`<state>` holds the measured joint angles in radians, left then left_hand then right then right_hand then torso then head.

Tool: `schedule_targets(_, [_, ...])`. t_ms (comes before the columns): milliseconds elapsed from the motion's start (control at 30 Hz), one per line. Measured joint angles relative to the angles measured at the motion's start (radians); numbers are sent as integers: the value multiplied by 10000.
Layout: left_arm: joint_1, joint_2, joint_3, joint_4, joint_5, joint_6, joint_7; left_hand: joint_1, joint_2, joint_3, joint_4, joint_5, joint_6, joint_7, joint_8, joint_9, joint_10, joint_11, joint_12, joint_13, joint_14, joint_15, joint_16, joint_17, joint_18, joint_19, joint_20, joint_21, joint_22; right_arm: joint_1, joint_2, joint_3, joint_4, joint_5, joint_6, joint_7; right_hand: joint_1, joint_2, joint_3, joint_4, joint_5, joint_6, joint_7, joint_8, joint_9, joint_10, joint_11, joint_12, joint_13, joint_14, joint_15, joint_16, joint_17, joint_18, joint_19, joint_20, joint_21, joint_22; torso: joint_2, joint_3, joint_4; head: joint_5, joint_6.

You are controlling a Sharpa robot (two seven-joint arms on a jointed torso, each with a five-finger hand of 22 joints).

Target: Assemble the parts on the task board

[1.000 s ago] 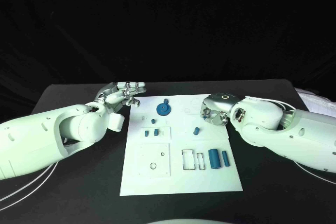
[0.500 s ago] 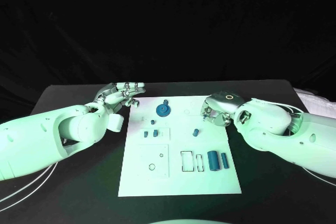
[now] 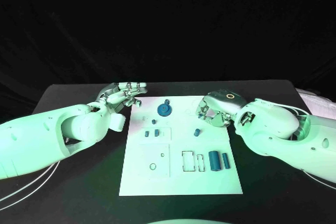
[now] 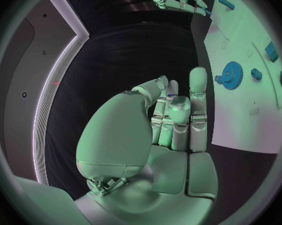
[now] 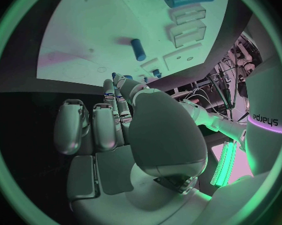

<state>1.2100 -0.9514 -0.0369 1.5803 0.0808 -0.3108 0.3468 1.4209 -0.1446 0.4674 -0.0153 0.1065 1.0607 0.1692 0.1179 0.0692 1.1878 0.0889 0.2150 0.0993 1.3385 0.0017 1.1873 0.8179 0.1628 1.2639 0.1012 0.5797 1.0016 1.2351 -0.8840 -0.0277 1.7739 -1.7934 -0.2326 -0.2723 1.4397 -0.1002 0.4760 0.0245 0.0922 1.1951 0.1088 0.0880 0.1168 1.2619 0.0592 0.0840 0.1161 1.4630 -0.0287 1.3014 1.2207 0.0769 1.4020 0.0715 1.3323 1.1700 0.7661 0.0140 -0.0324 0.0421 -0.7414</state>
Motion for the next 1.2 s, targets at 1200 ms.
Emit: schedule_targets(1200, [-14, 211, 0, 254, 26, 109, -23, -40, 39, -108, -56, 7, -72, -1, 38, 2, -70, 1, 96, 16, -301, 39, -303, -515, -2, -187, 8, -393, -220, -1493, 2213, -232, -138, 550, 403, 548, -70, 10, 124, -126, 83, 3, 36, -119, 20, 32, 29, -95, -73, 0, 0, -1, -22, -1, -1, 1, -1, -43, 7, -12, 6, 906, -623])
